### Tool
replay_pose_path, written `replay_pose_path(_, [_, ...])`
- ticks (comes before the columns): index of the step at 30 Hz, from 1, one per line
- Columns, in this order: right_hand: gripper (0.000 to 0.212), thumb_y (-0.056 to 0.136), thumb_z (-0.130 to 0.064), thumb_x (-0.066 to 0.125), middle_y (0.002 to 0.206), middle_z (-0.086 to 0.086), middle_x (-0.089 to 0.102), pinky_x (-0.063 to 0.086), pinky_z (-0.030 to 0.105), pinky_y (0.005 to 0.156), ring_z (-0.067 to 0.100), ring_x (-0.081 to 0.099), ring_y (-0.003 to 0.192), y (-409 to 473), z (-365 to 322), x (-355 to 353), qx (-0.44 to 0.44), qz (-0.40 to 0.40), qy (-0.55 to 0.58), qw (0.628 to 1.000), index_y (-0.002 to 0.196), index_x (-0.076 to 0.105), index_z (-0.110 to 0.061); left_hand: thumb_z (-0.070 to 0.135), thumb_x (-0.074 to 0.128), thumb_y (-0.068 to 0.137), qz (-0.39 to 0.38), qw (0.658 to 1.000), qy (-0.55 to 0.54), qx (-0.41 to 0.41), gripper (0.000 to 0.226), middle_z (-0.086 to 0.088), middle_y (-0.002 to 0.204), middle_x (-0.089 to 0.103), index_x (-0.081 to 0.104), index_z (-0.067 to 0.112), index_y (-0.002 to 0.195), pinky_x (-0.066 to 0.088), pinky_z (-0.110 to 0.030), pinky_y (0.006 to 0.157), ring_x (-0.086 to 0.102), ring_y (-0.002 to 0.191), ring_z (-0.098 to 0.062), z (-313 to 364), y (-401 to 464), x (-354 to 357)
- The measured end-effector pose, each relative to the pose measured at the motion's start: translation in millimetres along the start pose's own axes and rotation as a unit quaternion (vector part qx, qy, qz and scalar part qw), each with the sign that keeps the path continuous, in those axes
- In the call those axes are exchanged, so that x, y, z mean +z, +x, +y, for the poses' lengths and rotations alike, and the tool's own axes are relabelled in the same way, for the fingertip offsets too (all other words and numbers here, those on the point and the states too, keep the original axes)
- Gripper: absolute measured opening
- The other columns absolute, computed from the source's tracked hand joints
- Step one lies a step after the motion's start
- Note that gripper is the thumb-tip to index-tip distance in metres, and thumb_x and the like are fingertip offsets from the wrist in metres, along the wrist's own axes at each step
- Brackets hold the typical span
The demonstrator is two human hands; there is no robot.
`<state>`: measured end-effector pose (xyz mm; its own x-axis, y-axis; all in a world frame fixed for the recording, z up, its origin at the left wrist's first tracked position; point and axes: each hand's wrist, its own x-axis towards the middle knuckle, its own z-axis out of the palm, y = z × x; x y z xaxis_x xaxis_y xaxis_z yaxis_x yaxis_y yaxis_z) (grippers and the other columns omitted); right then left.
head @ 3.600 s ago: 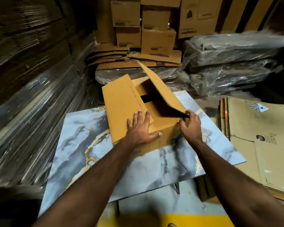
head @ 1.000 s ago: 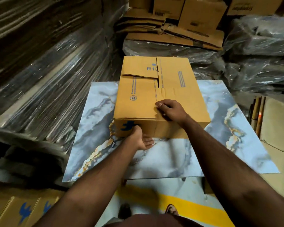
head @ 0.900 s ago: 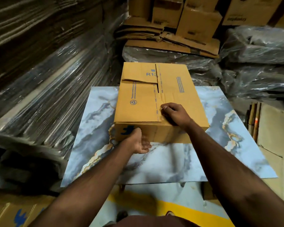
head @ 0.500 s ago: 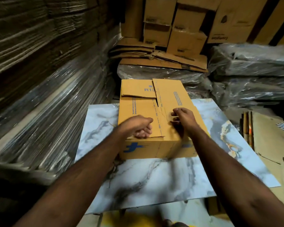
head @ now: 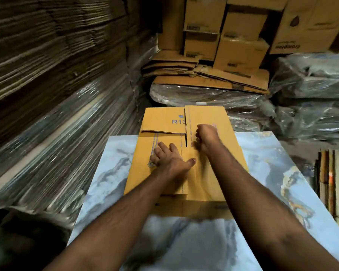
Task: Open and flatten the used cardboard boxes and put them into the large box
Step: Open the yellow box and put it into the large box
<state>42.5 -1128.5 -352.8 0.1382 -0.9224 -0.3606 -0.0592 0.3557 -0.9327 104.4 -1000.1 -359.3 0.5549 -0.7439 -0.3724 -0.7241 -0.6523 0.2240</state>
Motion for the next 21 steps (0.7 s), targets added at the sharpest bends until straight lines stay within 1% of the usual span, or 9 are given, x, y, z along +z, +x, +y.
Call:
replay_pose_path(2, [0.020,0.088,-0.015,0.039,0.069,0.006,0.050,0.041,0.033,0.053,0.025,0.053,0.068,15,9,10,0.001,0.056,-0.020,0.998,0.073,0.052,-0.017,0.078,0.059,0.076,-0.014,1.000,0.007,-0.021,0.121,-0.024,0.159,-0.024,-0.004,0.012,0.156,0.005,-0.062,0.117,-0.013,0.147,-0.047,3,2,2])
replay_pose_path(4, [0.026,0.095,-0.018,0.038,0.092,0.015,0.063,0.050,0.039,0.073,0.032,0.061,0.090,16,24,10,-0.015,0.110,-0.071,0.991,0.091,0.063,-0.011,0.072,0.065,0.075,-0.029,0.999,0.013,-0.038,0.124,-0.024,0.158,-0.026,-0.007,0.011,0.156,0.004,-0.063,0.117,-0.014,0.147,-0.047,5,4,1])
replay_pose_path(6, [0.030,0.102,-0.018,0.039,0.109,0.021,0.065,0.044,0.037,0.083,0.036,0.059,0.102,11,41,6,-0.081,0.136,-0.138,0.978,0.108,0.063,0.000,0.068,0.068,0.076,-0.039,0.998,0.016,-0.045,0.121,-0.025,0.159,-0.020,-0.003,0.011,0.156,0.011,-0.064,0.117,-0.009,0.147,-0.047,7,6,-3])
replay_pose_path(8, [0.030,0.104,-0.018,0.039,0.107,0.022,0.063,0.037,0.035,0.077,0.036,0.057,0.100,3,54,3,-0.167,0.138,-0.192,0.957,0.106,0.061,0.003,0.070,0.068,0.073,-0.026,0.998,0.026,-0.044,0.112,-0.025,0.158,0.004,0.016,0.011,0.152,0.027,-0.061,0.112,0.011,0.145,-0.046,7,8,-9])
replay_pose_path(10, [0.027,0.103,-0.016,0.041,0.101,0.021,0.061,0.030,0.033,0.072,0.035,0.055,0.094,1,64,5,-0.232,0.121,-0.224,0.939,0.100,0.060,0.003,0.072,0.065,0.071,0.013,0.999,0.028,-0.025,0.098,-0.020,0.148,0.030,0.034,0.012,0.142,0.041,-0.049,0.102,0.035,0.134,-0.039,5,8,-20])
replay_pose_path(13, [0.024,0.100,-0.013,0.045,0.093,0.019,0.061,0.030,0.035,0.068,0.034,0.054,0.086,7,67,4,-0.263,0.112,-0.249,0.925,0.092,0.061,0.002,0.063,0.062,0.077,0.046,0.998,0.043,0.014,0.072,-0.015,0.134,0.053,0.052,0.012,0.127,0.043,-0.034,0.082,0.054,0.118,-0.032,-1,5,-50])
replay_pose_path(16, [0.024,0.094,-0.018,0.048,0.083,0.015,0.061,0.035,0.037,0.063,0.032,0.054,0.079,4,68,1,-0.302,0.071,-0.315,0.897,0.080,0.061,-0.002,0.056,0.060,0.079,0.047,0.998,0.044,0.021,0.044,-0.012,0.112,0.064,0.060,0.016,0.099,0.043,-0.028,0.073,0.059,0.097,-0.029,-7,5,-82])
replay_pose_path(19, [0.034,0.085,-0.032,0.041,0.086,0.014,0.063,0.042,0.039,0.070,0.035,0.055,0.085,-6,69,6,-0.347,0.003,-0.487,0.802,0.081,0.066,-0.009,0.059,0.060,0.079,0.060,0.998,0.031,0.015,0.045,-0.006,0.093,0.056,0.053,0.015,0.085,0.043,-0.027,0.070,0.055,0.090,-0.028,-16,5,-97])
replay_pose_path(21, [0.040,0.087,-0.039,0.041,0.104,0.014,0.061,0.040,0.041,0.083,0.034,0.052,0.101,-9,72,8,-0.363,-0.026,-0.587,0.723,0.094,0.072,-0.015,0.062,0.060,0.078,0.075,0.997,0.024,0.024,0.047,-0.008,0.099,0.056,0.054,0.017,0.091,0.042,-0.029,0.071,0.055,0.095,-0.030,-21,5,-99])
